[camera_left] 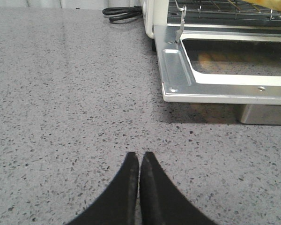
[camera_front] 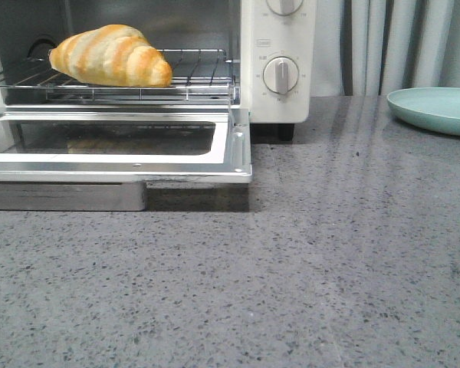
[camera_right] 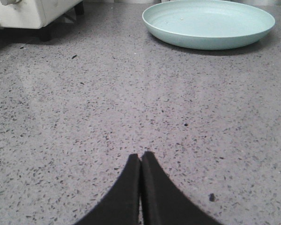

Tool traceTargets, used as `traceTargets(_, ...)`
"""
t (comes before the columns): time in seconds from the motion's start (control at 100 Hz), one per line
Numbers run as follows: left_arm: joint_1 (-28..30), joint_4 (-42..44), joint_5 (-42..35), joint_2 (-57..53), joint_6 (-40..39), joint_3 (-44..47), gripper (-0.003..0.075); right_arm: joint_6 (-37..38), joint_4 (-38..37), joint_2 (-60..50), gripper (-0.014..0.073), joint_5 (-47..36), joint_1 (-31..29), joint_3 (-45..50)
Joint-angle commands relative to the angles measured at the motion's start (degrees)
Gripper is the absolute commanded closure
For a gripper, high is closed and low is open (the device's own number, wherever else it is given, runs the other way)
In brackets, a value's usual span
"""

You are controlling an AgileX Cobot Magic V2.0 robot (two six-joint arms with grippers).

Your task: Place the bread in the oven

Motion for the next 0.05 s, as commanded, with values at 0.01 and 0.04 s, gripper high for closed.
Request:
traceTargets(0.01, 0.27, -0.11, -2.92, -1.65, -0.03, 1.34, 0.0741, -0.27, -0.25, -0.64, 0.0652, -2.1, -0.32, 0.72)
traceTargets(0.04, 0.27, -0.11, -2.92, -1.65, -0.03, 1.34, 0.0741, -0.27, -0.25, -0.64, 0.0652, -2.1, -0.32, 0.72)
